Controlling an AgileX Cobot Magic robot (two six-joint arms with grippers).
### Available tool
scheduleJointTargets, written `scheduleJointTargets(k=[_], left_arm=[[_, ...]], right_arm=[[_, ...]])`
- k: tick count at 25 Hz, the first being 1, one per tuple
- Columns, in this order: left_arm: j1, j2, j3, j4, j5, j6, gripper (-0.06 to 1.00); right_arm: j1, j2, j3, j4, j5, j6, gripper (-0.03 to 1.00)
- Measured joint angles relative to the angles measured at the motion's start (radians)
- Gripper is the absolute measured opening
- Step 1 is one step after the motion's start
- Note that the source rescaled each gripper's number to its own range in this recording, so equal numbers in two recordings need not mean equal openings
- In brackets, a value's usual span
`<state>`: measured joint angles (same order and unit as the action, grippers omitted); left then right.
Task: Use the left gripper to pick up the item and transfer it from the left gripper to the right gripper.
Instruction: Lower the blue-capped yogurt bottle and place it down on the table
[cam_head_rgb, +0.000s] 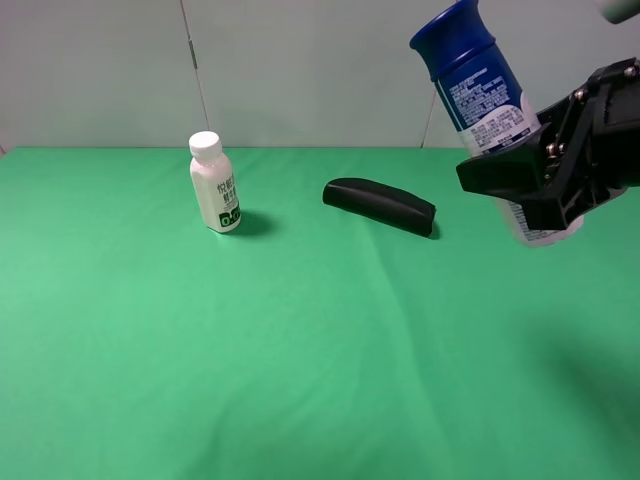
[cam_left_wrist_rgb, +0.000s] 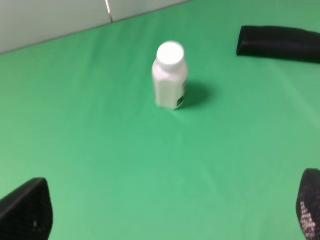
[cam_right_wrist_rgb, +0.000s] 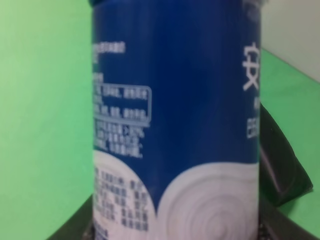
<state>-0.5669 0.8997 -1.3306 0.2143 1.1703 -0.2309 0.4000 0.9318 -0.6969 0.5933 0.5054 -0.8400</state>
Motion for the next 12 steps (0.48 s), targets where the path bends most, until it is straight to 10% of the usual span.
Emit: scheduleJointTargets(k=[12], left_arm=[[0.000,-0.558,0.587,0.007,-0.030,0.001,0.98]], right_arm=[[0.000,0.000,0.000,0.000,-0.002,0.049,0.05]])
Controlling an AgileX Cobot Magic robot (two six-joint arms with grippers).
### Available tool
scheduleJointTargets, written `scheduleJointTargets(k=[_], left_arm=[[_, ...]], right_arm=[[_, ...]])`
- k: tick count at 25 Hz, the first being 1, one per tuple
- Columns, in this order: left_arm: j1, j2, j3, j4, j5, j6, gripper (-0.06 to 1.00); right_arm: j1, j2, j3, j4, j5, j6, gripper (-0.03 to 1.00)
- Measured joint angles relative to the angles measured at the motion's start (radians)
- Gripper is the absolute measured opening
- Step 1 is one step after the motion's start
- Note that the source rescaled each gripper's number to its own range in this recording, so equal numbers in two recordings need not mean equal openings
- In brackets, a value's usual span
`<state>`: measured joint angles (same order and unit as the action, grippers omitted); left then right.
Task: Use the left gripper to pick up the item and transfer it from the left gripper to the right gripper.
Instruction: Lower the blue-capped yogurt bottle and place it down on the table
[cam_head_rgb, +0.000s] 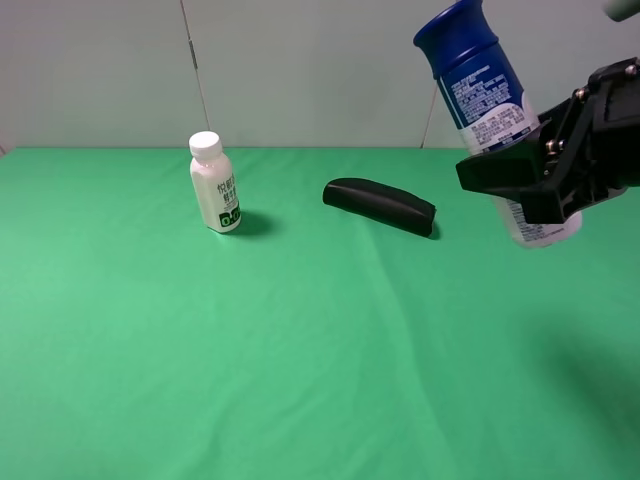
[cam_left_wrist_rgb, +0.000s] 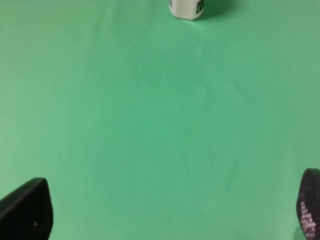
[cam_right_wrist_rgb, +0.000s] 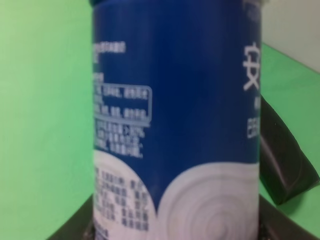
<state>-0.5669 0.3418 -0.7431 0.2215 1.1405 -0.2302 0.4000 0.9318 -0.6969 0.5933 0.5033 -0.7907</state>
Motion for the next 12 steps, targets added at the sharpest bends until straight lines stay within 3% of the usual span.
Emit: scheduleJointTargets(k=[6,12], left_arm=[[0.000,-0.243,0.144,-0.009,-0.033,0.002,0.98],[0.000,-0.345,0.233,-0.093,-0.043,0.002,0.98]], right_arm=[[0.000,0.000,0.000,0.000,-0.010,0.021,0.05],[0.000,0.000,0.000,0.000,-0.010,0.023,0.05]])
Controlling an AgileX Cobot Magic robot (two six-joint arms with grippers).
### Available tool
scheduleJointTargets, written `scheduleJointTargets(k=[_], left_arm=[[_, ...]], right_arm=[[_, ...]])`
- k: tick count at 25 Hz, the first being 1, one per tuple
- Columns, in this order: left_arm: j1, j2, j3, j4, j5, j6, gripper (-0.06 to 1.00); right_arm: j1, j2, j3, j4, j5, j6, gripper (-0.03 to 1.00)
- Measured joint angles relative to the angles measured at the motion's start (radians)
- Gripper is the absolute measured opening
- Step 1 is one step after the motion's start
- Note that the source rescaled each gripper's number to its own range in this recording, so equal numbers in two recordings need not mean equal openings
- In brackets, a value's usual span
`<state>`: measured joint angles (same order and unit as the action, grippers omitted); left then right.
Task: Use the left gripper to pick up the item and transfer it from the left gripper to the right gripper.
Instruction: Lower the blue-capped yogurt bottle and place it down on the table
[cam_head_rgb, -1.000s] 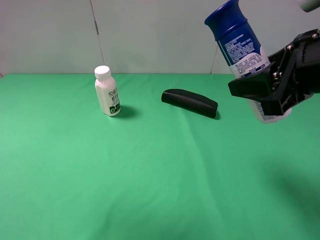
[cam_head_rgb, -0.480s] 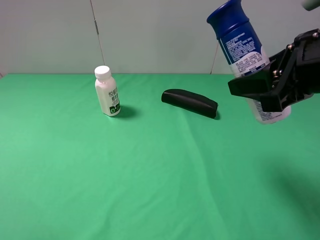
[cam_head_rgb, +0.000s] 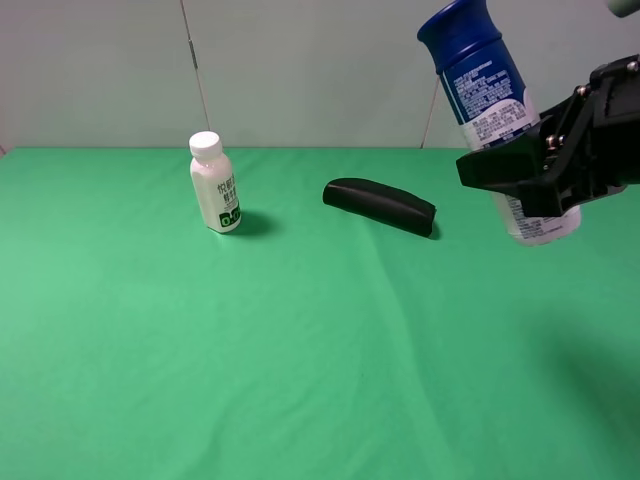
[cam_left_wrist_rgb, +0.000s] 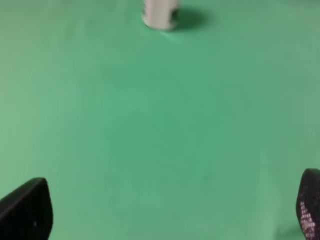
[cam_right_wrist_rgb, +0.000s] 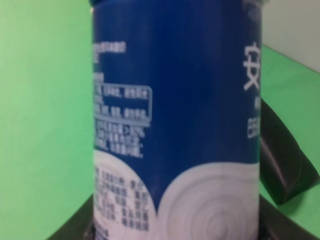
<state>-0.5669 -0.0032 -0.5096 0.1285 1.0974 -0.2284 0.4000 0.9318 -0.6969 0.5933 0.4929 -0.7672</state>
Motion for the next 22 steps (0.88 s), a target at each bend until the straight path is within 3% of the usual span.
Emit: scheduleJointTargets(k=[3,13,22], left_arm=[[0.000,0.000,0.011,-0.035,-0.019,0.010,0.98],[0.000,0.000,0.011,-0.038,-0.025,0.016,0.98],[0.005,0.000,0.011,-0.038,-0.025,0.016,0.98]], right_arm=[[0.000,0.000,0.000,0.000,0.000,0.000,0.05],[0.000,0.000,0.000,0.000,0.001,0.034,0.05],[0.000,0.000,0.000,-0.023,0.006,0.160,0.05]])
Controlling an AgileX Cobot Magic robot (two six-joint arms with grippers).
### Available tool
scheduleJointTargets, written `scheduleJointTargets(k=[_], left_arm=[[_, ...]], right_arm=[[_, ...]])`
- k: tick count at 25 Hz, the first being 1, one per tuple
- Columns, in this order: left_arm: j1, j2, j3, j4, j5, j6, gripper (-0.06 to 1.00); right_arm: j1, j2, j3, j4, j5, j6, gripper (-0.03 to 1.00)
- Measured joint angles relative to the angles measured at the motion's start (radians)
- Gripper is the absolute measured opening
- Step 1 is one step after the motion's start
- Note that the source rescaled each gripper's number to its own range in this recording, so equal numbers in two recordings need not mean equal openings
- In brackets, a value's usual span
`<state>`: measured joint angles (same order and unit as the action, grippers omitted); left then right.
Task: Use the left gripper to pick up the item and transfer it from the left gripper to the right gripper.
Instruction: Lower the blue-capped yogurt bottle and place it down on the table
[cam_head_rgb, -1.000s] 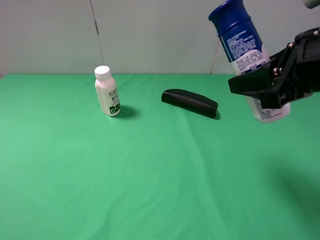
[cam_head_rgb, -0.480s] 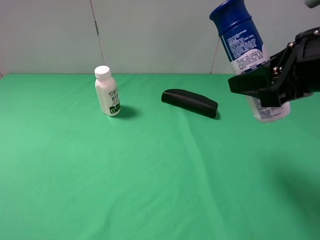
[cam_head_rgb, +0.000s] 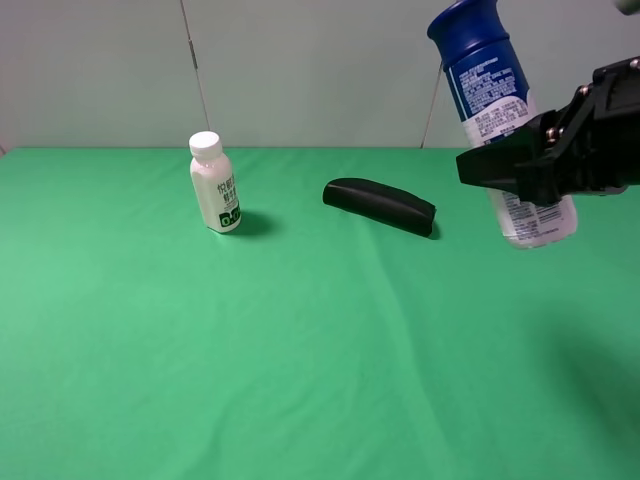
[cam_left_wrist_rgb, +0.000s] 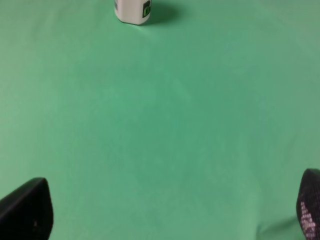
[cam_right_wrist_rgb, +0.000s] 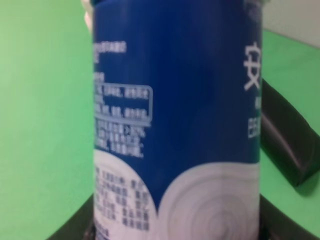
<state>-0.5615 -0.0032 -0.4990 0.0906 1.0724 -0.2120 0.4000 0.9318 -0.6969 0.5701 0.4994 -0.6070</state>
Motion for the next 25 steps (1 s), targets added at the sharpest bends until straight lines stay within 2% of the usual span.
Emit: scheduleJointTargets(k=[3,5,11,17,22,25], left_arm=[[0.059,0.000,0.000,-0.002,-0.001,0.001,0.98],[0.124,0.000,0.000,-0.002,-0.001,0.001,0.98],[0.325,0.000,0.000,-0.002,-0.001,0.001,0.98],[0.504,0.000,0.001,-0.002,-0.001,0.001,0.98],[0.643,0.000,0.001,-0.002,-0.001,0.001,0.98],[0.691,0.000,0.001,-0.002,-0.001,0.001,0.98]], right_arm=[[0.000,0.002,0.000,-0.036,0.003,0.059,0.05],[0.000,0.028,0.000,-0.123,0.005,0.173,0.05],[0.000,0.166,-0.005,-0.235,0.014,0.302,0.05],[0.000,0.341,-0.149,-0.280,0.122,0.333,0.05],[0.000,0.452,-0.277,-0.449,0.204,0.498,0.05],[-0.017,0.509,-0.318,-0.545,0.253,0.578,0.05]])
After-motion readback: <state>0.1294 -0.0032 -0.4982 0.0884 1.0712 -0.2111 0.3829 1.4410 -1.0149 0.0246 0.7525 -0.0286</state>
